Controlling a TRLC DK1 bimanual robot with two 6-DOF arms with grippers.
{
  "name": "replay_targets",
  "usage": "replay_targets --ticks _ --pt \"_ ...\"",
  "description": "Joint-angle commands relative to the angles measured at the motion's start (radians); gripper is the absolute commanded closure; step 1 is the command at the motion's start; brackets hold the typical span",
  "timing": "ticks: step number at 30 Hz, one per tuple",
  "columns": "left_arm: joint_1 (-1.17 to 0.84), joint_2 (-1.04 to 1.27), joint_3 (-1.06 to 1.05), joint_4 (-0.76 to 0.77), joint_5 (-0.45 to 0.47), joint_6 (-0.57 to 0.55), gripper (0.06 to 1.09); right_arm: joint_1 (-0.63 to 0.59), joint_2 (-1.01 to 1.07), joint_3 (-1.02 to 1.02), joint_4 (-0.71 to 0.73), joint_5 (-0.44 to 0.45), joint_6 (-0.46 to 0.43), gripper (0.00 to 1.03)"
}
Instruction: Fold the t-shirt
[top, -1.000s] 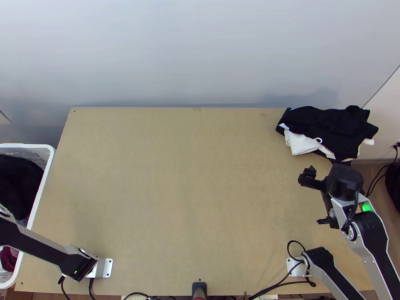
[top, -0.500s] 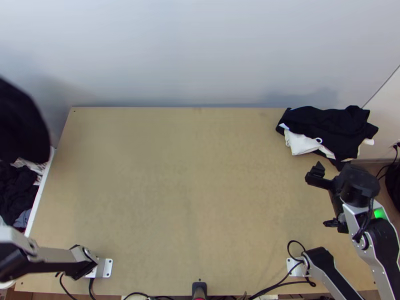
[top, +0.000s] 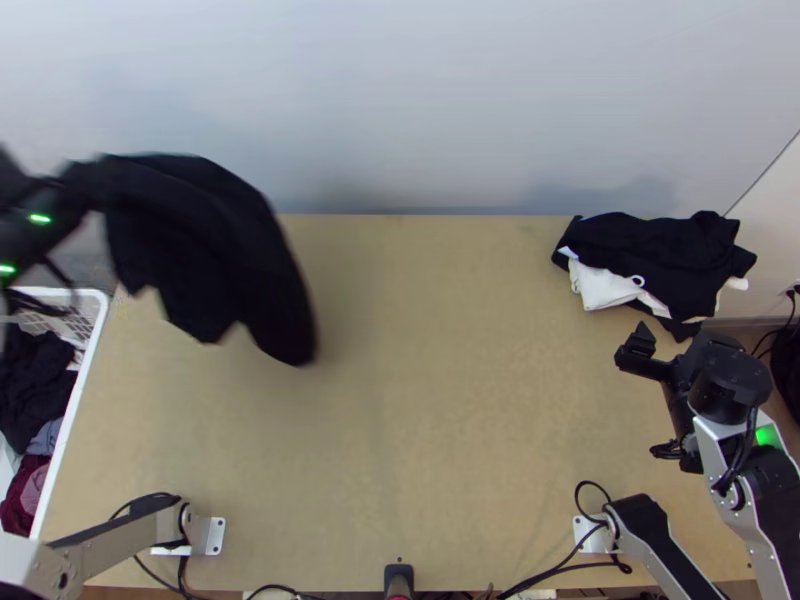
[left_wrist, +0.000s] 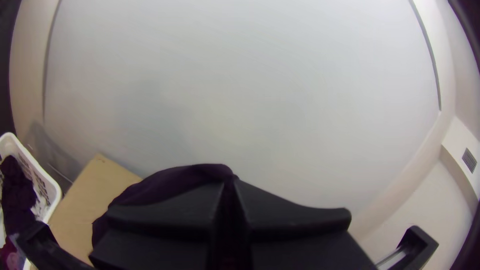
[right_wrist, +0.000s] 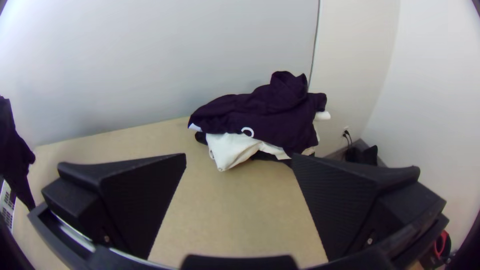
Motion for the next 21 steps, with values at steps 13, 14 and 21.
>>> replay_targets --ticks 13,14,21 --pt "-0.809 0.063 -0.449 0.271 -0.238 0.054 1.05 -0.04 0.004 -0.014 -0.007 0.0 0.008 0.05" --pt "-0.833 0.087 -0.449 0.284 -0.238 0.055 1.05 -0.041 0.007 -0.014 -0.007 0.002 0.008 0.04" --pt "-1.007 0.288 -0.378 0.353 -0.238 0.083 1.05 -0.06 0.03 -0.014 0.01 0.002 0.006 0.04"
